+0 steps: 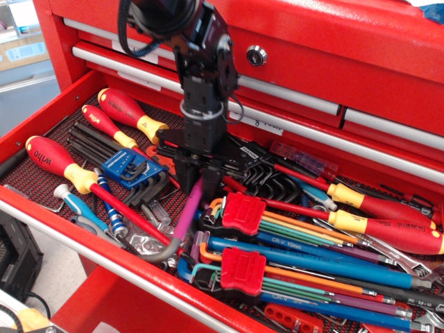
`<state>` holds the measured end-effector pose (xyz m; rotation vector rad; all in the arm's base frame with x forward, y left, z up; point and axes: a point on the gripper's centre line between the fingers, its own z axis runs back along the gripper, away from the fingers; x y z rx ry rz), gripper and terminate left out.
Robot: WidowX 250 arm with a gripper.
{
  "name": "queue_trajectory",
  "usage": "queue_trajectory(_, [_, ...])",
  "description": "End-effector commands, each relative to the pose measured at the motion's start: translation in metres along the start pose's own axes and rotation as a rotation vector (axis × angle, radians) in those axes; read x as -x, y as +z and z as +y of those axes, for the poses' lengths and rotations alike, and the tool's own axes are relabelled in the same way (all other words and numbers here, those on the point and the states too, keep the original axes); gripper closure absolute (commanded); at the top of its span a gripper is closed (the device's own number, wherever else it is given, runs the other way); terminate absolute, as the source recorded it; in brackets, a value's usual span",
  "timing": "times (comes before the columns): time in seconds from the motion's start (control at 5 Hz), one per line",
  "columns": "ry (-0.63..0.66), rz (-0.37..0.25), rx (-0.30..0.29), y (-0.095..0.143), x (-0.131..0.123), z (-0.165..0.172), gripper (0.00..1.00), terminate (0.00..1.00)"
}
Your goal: Pick up violet Allen key
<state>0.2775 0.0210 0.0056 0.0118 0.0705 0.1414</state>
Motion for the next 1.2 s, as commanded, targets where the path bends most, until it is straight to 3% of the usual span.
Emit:
queue_trajectory(0.0, [-0.046,-0.038,-0.087,0.051,0.003,0.006,1.00,0.00])
queue_trajectory(0.2, [-0.062,-0.017,-0.121,0.067,0.007,0.017,1.00,0.00])
queue_trajectory(0.6, [-0.069,0.104,-0.195,0.113,0.029,0.036,1.00,0.00])
queue_trajectory(0.8, [-0.042,0.147,-0.267,0.143,0.039,0.034,1.00,0.00])
queue_trajectory(1.0, [-0.012,0.115,-0.324,0.166,0.052,0.025,1.00,1.00])
